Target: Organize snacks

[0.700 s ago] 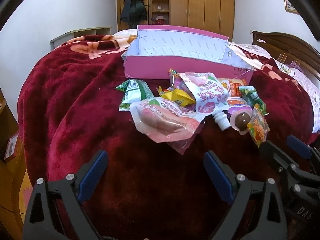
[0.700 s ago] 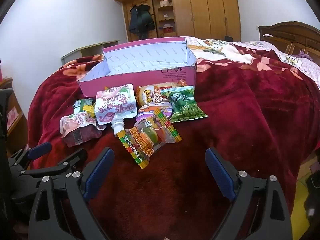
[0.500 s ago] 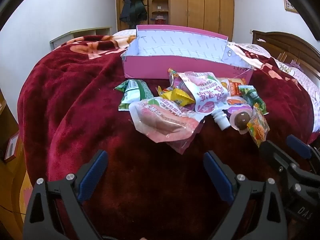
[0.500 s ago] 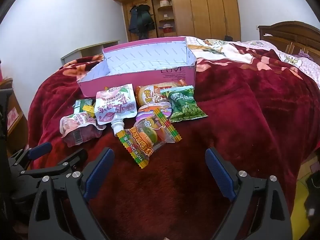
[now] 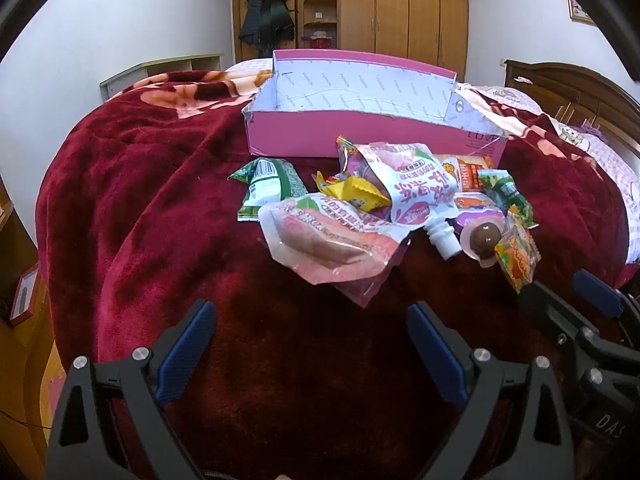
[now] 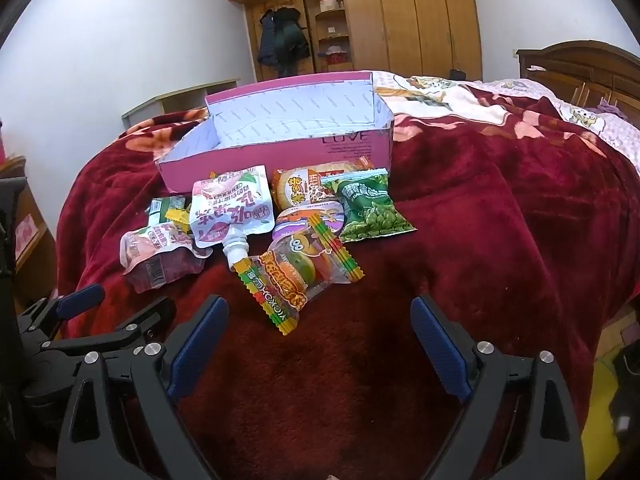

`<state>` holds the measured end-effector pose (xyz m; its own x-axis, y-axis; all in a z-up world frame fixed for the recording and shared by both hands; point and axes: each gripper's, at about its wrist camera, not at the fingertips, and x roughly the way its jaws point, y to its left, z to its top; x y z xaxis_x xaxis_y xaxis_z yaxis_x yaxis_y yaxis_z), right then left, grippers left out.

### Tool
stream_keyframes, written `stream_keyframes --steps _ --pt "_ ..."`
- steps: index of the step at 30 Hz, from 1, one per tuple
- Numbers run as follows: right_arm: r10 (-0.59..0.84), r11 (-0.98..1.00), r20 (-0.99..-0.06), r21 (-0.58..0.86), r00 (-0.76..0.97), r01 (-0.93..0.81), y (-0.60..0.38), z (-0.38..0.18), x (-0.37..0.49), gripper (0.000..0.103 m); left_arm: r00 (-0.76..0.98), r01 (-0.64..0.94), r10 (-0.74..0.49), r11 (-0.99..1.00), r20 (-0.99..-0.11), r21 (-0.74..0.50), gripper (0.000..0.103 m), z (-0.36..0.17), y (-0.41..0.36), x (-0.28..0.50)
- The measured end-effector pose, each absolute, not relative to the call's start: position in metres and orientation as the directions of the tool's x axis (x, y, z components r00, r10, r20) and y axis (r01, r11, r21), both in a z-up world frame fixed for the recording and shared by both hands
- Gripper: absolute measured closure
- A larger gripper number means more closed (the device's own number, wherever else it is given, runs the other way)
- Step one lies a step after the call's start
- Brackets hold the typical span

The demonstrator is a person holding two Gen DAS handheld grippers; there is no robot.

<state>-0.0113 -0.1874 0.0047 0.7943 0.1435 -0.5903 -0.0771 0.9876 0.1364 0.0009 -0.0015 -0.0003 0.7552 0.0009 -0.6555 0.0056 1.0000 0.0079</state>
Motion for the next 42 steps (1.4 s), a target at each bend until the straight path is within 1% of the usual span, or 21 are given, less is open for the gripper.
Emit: stream_keyframes --steps 42 --pt "0.155 0.985 -0.604 0.156 0.782 -0.075 -0.1911 0.0007 -0.0119 0.008 0.754 0.006 0.005 1.0 -0.657 0.014 0.005 -0.0015 -0.0017 0.0004"
